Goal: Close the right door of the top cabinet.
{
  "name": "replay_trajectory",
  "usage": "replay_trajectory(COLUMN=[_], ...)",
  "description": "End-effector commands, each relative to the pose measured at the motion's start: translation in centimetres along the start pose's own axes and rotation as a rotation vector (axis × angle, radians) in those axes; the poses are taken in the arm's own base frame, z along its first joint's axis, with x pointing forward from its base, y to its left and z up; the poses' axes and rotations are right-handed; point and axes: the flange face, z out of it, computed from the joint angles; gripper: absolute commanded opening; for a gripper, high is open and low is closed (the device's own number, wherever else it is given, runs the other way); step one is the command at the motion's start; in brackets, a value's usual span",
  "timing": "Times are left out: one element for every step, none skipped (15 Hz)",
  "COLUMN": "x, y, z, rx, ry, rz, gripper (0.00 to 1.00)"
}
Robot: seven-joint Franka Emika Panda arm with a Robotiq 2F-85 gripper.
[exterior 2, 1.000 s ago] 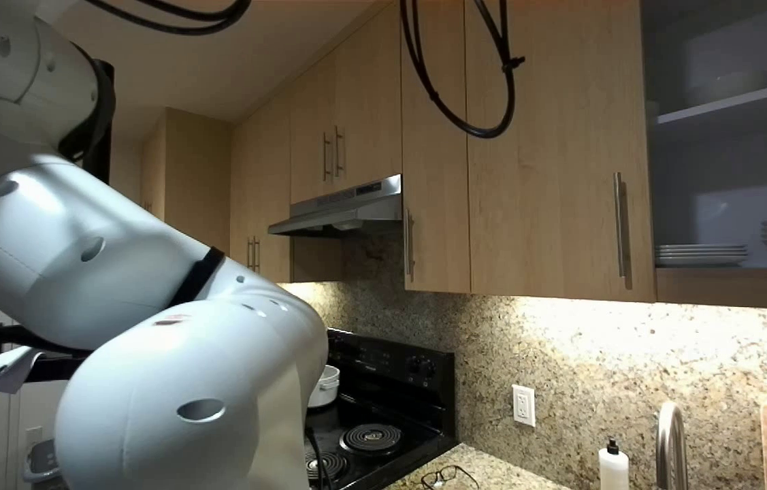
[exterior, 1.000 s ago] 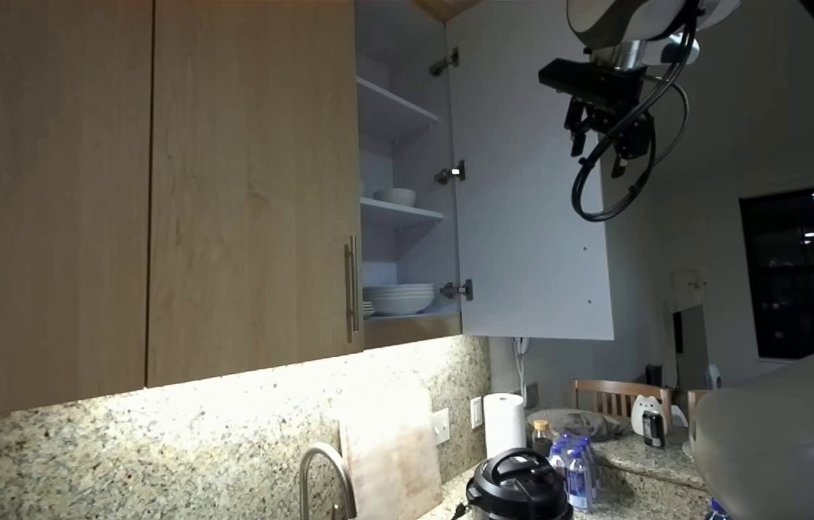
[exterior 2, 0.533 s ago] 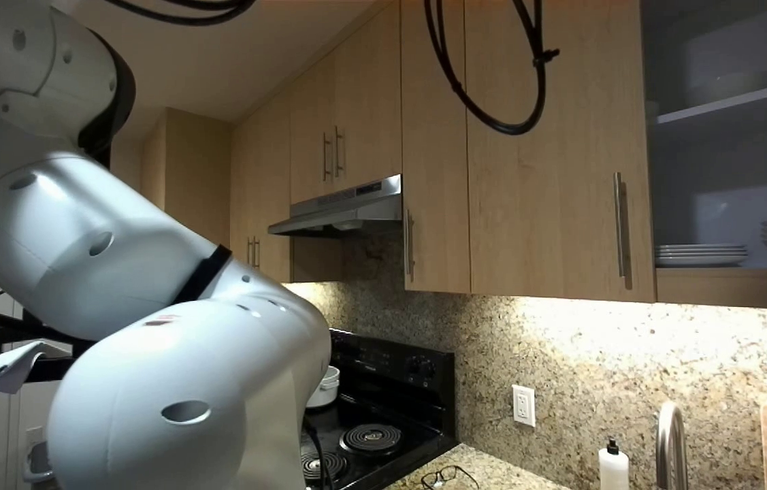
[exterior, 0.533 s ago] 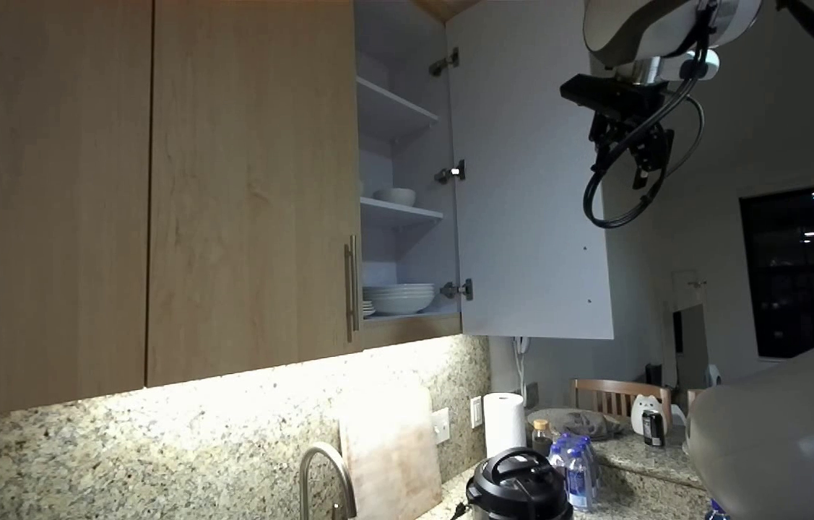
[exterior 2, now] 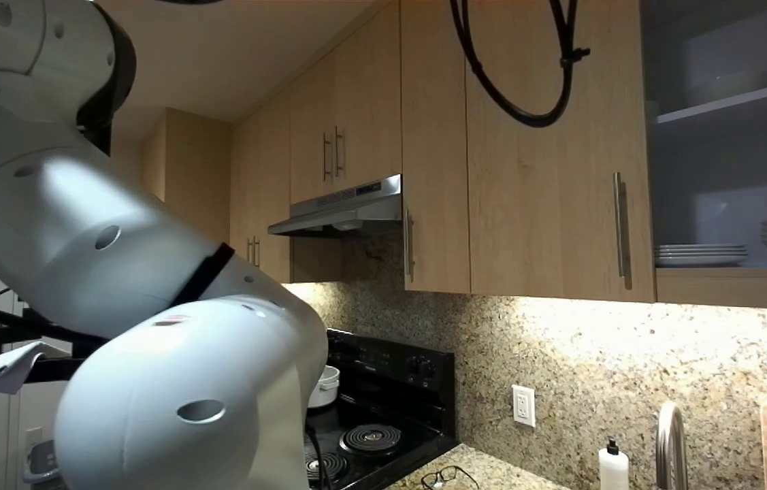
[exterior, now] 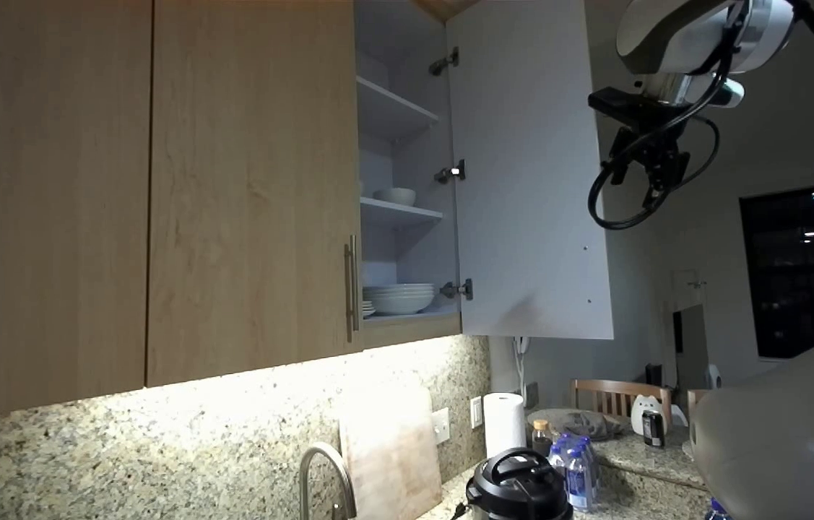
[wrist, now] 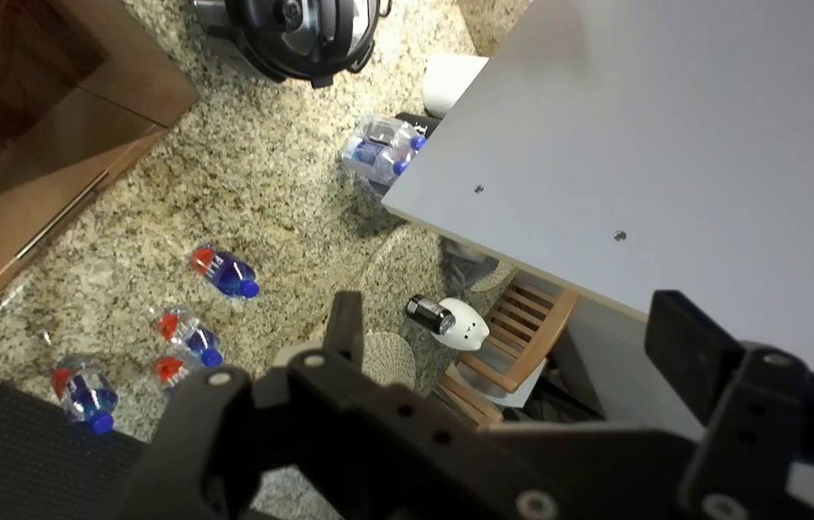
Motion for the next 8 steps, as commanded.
replay_trajectory(x=[0.8, 0.9, 1.1, 1.2, 1.3, 1.4, 1.5, 1.6], y=[-0.5, -0.5, -0.6, -0.6, -0.6, -0.5, -0.5, -0.4], z=[1.6, 2.1, 2.5, 2.8, 3.1, 3.4, 3.6, 3.6], rx=[0.062, 0.082, 0.098, 0.112, 0.123, 0.137, 0.144, 0.153], ry=[-0.158, -0.213, -0.261, -0.309, -0.352, -0.398, -0.432, -0.457], rz=[0.001, -0.009, -0.014, -0.019, -0.025, -0.033, -0.037, -0.039], gripper=[1.0, 1.0, 1.0, 1.0, 1.0, 1.0, 1.0, 1.0])
